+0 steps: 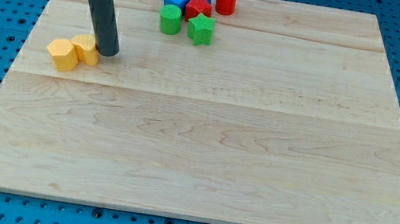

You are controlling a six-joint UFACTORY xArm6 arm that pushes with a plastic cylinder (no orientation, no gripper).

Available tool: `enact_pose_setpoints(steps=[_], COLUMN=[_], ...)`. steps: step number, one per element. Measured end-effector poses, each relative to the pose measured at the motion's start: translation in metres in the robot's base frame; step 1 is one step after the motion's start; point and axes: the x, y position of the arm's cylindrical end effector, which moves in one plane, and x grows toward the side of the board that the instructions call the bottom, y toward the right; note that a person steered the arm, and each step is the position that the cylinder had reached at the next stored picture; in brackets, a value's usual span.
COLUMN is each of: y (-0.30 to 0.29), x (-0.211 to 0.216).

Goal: Point your arm above the yellow heart

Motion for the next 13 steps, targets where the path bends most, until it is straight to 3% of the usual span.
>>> enact_pose_setpoints(steps=[6, 9, 10, 13], y=[0.019, 0.016, -0.019, -0.021], x=[-0.001, -0.046, -0.043, -0.044])
